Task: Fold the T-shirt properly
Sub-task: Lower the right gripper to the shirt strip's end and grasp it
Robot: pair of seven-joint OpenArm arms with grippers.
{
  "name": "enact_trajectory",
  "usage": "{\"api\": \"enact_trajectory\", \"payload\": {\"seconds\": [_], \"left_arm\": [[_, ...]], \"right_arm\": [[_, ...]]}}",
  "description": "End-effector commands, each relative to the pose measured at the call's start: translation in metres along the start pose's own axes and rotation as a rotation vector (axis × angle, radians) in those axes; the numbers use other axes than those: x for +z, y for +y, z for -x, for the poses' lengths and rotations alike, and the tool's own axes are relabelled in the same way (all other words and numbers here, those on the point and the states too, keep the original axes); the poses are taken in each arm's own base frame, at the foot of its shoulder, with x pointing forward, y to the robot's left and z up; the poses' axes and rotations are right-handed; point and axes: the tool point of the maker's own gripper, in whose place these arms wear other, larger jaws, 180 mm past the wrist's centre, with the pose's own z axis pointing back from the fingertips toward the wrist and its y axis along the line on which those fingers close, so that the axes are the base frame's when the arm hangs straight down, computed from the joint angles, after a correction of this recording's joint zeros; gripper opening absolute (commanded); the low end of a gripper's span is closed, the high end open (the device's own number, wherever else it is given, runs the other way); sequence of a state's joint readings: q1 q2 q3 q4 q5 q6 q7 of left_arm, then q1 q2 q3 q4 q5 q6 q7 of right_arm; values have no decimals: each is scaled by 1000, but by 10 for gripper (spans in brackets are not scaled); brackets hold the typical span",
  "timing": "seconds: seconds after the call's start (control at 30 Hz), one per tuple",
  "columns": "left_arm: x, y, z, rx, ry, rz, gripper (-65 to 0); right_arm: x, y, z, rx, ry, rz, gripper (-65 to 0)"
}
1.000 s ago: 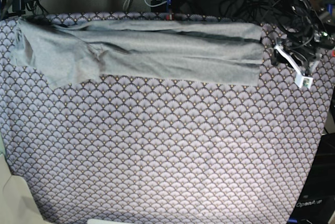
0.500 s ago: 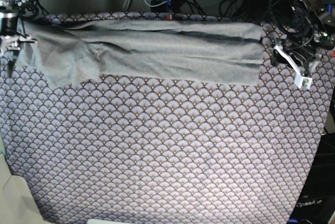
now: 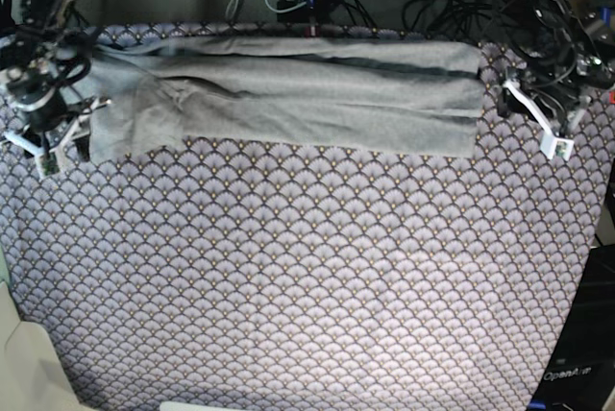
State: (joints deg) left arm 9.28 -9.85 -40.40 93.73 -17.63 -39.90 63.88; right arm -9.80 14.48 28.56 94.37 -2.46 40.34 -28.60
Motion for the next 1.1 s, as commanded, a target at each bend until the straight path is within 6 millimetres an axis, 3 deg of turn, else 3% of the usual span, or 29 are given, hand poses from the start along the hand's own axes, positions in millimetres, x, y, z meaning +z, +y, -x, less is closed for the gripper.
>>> {"api": "enact_trajectory", "payload": {"seconds": [0.0, 0.3, 0.6, 1.07], "left_arm": [[5, 5, -14, -12, -43, -10, -308], [4, 4, -15, -12, -47, -8, -308], [4, 5, -15, -11, -47, -9, -308], [4, 5, -19, -12, -58, -10, -308]], "right_arm": [[4, -13, -8, 12, -8, 12, -352], [3, -19, 0, -55, 32, -53, -306], [-30, -22, 24, -153, 109, -98, -306], [-43, 12, 29, -186, 126, -167, -311]]}}
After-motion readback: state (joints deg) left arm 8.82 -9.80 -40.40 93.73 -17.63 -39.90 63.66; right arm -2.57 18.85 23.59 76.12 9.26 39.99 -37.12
